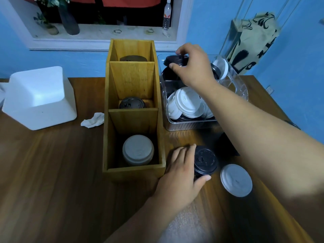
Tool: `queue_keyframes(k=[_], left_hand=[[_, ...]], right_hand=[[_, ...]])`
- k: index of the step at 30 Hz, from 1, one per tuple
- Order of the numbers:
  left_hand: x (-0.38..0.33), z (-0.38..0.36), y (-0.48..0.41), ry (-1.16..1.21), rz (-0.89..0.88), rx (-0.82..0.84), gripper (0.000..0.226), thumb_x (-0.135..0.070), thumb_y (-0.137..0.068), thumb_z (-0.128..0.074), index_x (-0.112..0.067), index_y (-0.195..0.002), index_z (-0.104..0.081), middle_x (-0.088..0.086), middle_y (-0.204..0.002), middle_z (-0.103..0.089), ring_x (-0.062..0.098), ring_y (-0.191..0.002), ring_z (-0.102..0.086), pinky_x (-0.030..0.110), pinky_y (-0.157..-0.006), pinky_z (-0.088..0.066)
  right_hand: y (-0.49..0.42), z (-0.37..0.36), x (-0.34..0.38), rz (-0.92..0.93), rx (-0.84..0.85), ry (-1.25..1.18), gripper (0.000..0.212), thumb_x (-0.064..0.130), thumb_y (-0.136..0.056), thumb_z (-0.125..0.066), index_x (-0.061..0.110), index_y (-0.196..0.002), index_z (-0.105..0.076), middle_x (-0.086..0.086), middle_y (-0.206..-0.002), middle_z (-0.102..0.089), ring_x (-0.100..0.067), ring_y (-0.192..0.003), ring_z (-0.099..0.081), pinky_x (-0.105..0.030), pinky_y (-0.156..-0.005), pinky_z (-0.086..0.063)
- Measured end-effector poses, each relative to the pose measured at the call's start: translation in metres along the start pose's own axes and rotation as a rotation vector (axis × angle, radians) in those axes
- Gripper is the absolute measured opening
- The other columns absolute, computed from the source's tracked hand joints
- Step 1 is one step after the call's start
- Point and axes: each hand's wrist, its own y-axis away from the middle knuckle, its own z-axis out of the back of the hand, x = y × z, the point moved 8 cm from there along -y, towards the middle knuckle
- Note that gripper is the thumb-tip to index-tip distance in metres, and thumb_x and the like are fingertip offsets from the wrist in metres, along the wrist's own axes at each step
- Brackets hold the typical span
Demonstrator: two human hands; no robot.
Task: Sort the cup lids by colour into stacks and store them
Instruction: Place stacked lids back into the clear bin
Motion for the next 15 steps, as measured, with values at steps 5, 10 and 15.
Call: queue_keyframes(k=[5,10,15], left_hand=[[0.001,-0.001,0.0,0.014,0.011,0.007,0.089,-0.059,-0.094,-0.059,-0.024,-0.161,-0.012,-0.01,-0.16,-0.024,0.006,-0.151,-0.009,0.026,-0.121,-0.02],[0.0,0.0,-0.002,0.01,0.001,0.001,0.083,-0.049,-0.091,-0.063,-0.017,-0.156,-0.025,-0.002,-0.153,-0.035,0.012,-0.148,-0.02,0.033,-0.123,-0.025],[0.002,0.001,-0.002,0.021,0.016,-0.023,0.086,-0.045,-0.09,-0.069,-0.016,-0.158,-0.025,-0.002,-0.153,-0.036,0.013,-0.148,-0.022,0.032,-0.121,-0.027]], right_hand=[[0.118,0.07,0.01,0.086,-0.164,-0.254,0.035,0.024,-0.083,-0.081,0.018,-0.114,-0.065,0.002,-0.115,-0.062,-0.008,-0.11,-0.058,-0.02,-0.096,-0.044],[0.282,0.092,-0.021,0.025,-0.113,-0.269,0.038,0.029,-0.079,-0.08,0.011,-0.11,-0.067,-0.005,-0.123,-0.064,-0.022,-0.12,-0.061,-0.035,-0.104,-0.045],[0.355,0.088,-0.04,0.078,-0.002,-0.255,0.046,0.029,-0.07,-0.087,0.011,-0.107,-0.069,-0.002,-0.126,-0.064,-0.025,-0.116,-0.065,-0.033,-0.1,-0.049]])
